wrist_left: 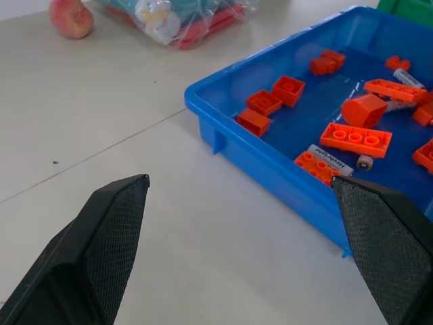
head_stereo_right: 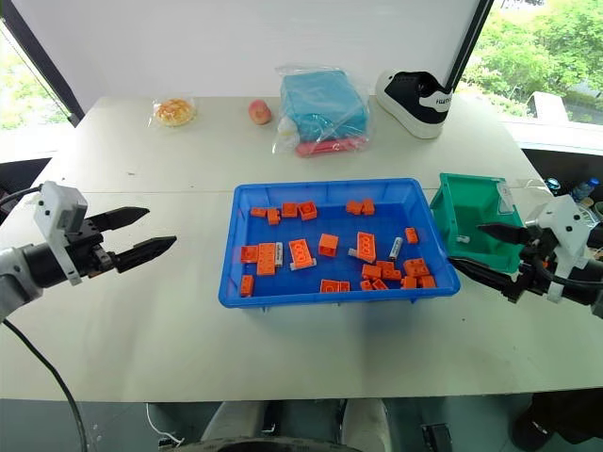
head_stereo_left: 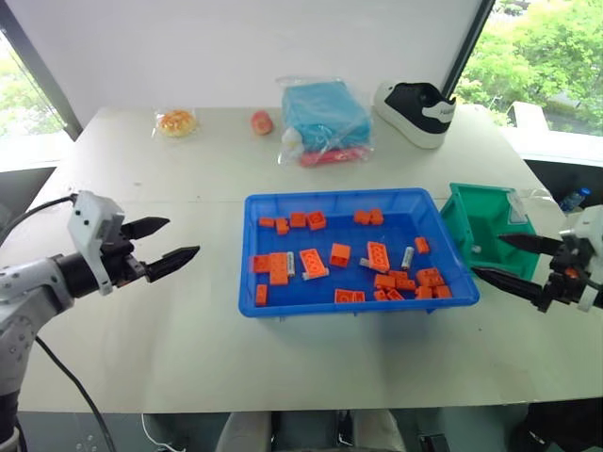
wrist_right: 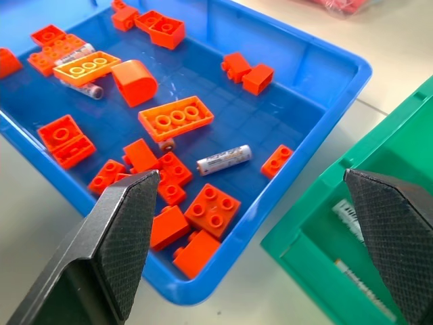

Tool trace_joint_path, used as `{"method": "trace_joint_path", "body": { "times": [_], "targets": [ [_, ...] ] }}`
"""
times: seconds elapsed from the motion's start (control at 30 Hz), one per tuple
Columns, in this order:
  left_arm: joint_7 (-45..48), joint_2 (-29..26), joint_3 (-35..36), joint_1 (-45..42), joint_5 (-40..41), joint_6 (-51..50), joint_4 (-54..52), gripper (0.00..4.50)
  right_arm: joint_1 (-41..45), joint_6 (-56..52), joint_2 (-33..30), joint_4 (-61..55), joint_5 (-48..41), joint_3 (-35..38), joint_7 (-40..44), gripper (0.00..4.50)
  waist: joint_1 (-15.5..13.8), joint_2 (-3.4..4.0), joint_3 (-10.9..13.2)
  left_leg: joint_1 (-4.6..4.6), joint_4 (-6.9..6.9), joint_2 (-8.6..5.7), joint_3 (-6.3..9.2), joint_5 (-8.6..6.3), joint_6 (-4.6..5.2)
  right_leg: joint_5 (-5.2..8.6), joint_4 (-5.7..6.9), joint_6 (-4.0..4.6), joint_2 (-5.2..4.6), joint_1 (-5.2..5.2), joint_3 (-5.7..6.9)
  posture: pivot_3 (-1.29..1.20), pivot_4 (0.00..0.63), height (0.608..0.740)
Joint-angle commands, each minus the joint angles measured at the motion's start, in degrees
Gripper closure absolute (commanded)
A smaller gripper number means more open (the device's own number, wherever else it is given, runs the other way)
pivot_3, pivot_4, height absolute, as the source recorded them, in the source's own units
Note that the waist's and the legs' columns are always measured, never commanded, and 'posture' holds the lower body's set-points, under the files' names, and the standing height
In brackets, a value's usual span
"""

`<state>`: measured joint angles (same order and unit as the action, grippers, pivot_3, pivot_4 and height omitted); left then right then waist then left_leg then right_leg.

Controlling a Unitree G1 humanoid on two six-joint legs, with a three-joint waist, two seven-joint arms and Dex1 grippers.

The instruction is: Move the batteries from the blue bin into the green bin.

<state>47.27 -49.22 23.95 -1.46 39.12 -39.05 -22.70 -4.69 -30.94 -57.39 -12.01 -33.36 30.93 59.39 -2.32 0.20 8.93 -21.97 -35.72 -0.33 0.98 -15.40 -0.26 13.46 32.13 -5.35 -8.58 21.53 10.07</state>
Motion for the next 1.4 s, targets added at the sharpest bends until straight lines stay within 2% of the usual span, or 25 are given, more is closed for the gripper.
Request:
{"method": "trace_joint_path", "body": {
  "times": [0.03,0.17,0.27,0.4,0.5,0.63,0.8,0.93,1.07,1.2,1.4],
  "targets": [
    [-0.15,0.67,-0.52,0.67,-0.37,1.77,-3.02,0.00,4.66,0.70,-2.37,1.18,0.33,-1.10,0.70,0.04,0.04,0.03,0.02,0.03,0.00,0.00,-0.02,0.00,0.00,0.00,0.00,0.00,0.00,0.00,-0.01,0.00,0.150,0.725],
    [1.20,0.60,-1.24,2.23,0.24,1.90,-5.36,0.00,11.13,-2.46,-4.23,2.66,-1.53,-4.89,3.17,0.04,0.03,0.04,0.03,0.04,0.00,0.00,-0.14,0.00,0.00,-0.04,0.01,0.04,0.00,0.00,-0.03,0.00,0.150,0.725],
    [1.91,0.03,-1.49,1.72,0.58,1.70,-5.84,0.00,17.62,-1.27,-5.17,3.02,-0.41,-10.91,6.07,0.04,0.04,0.01,0.02,0.14,0.01,0.03,-0.19,0.00,0.00,-0.04,0.01,0.04,0.01,-0.01,-0.03,0.00,0.150,0.725],
    [3.44,-1.29,-1.80,0.24,1.92,0.81,-6.35,0.00,31.43,-1.67,-2.25,3.85,2.26,-22.55,7.26,0.04,0.29,0.02,0.06,0.16,0.04,0.09,-0.32,0.00,0.00,-0.04,0.00,0.05,0.00,0.07,-0.03,0.00,0.150,0.725],
    [6.11,-3.30,-2.17,-0.48,3.41,0.11,-7.19,0.00,42.41,-1.40,4.34,5.65,6.27,-34.18,9.80,0.04,0.65,-0.08,0.02,0.16,0.04,0.15,-0.45,0.00,0.00,-0.04,0.06,0.04,0.01,0.21,-0.03,0.00,0.150,0.725],
    [9.82,-6.15,-3.15,-1.12,4.08,-0.07,-7.62,0.00,51.84,0.56,14.07,9.63,13.92,-48.34,13.14,0.04,0.92,-0.36,-0.09,-0.17,-0.01,0.15,-0.67,0.14,0.16,-0.17,0.68,-0.07,0.01,0.87,-0.15,0.00,0.150,0.725],
    [17.30,-10.96,-4.46,-1.28,3.35,1.42,-6.63,0.00,56.93,6.06,24.28,19.50,21.43,-57.82,14.63,0.04,0.73,-0.45,-0.11,-0.29,-0.19,0.07,-0.62,0.15,0.17,-0.28,1.15,0.00,0.06,1.06,-0.27,0.00,0.150,0.725],
    [21.18,-12.78,-5.33,-3.73,2.73,2.61,-1.70,0.00,58.77,10.40,29.82,27.77,26.84,-61.42,14.15,0.04,0.61,-0.43,-0.10,-0.29,-0.34,0.09,-0.65,0.21,0.09,-0.18,1.14,0.18,0.08,1.06,-0.33,0.00,0.150,0.725],
    [22.92,-11.49,-8.74,-8.38,-1.58,7.80,5.37,0.00,60.42,14.71,34.43,35.17,31.32,-62.58,12.16,0.04,0.69,-0.43,-0.10,-0.27,-0.39,0.11,-0.66,0.24,0.05,-0.19,1.22,0.17,0.19,1.10,-0.45,0.00,0.150,0.725],
    [23.86,-10.42,-11.92,-12.38,-4.01,10.42,8.65,0.00,62.14,18.76,37.97,42.18,35.05,-61.91,8.99,0.04,1.59,-0.45,-0.11,-0.29,-0.33,0.15,-0.65,0.30,-0.04,-0.39,1.20,0.15,1.01,1.11,-1.44,0.00,0.150,0.725],
    [24.37,-8.95,-14.55,-16.80,-5.09,10.98,10.45,0.00,63.70,21.97,40.79,48.25,38.25,-61.70,7.51,0.04,2.62,-0.50,-0.12,-0.26,-0.24,0.18,-0.64,0.41,-0.22,-0.59,1.23,0.48,1.50,0.93,-2.08,0.00,0.150,0.725]
  ]
}}
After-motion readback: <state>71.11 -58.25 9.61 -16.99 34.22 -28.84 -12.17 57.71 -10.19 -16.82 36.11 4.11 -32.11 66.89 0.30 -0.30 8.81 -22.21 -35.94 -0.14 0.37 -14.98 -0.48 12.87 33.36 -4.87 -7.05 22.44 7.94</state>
